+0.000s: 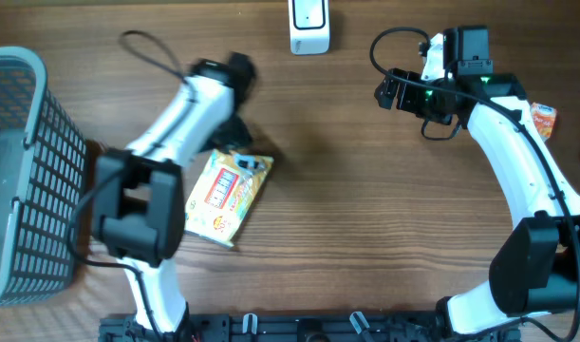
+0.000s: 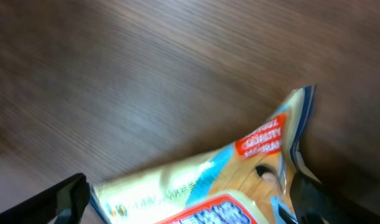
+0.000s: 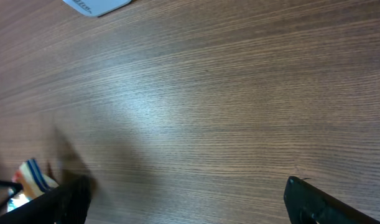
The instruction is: Scan the item barcode
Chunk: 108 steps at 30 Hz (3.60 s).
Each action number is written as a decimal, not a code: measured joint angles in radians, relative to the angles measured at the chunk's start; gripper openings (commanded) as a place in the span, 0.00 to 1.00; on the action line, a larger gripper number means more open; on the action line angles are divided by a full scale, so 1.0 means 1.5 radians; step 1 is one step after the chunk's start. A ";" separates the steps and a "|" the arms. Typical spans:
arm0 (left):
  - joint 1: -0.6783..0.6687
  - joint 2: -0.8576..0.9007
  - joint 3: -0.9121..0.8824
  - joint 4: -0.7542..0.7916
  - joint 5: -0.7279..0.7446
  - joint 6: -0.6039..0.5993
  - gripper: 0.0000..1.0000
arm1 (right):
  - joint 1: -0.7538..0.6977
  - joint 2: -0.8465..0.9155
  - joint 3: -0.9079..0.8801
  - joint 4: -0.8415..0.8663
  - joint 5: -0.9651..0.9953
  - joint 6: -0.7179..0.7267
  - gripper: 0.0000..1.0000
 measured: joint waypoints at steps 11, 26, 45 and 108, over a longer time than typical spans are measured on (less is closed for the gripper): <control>0.167 -0.004 -0.154 0.094 0.437 0.376 1.00 | 0.000 0.000 0.000 0.000 0.000 0.000 1.00; 0.160 -0.042 -0.262 0.158 0.478 0.266 0.04 | 0.000 0.000 0.000 0.000 0.000 0.000 1.00; 0.016 -0.016 0.081 -0.160 -0.526 -0.107 0.04 | 0.000 0.000 0.000 0.000 0.000 0.000 1.00; -0.121 -0.335 -0.304 0.418 0.201 0.006 0.06 | 0.000 0.000 0.000 0.000 0.000 0.000 1.00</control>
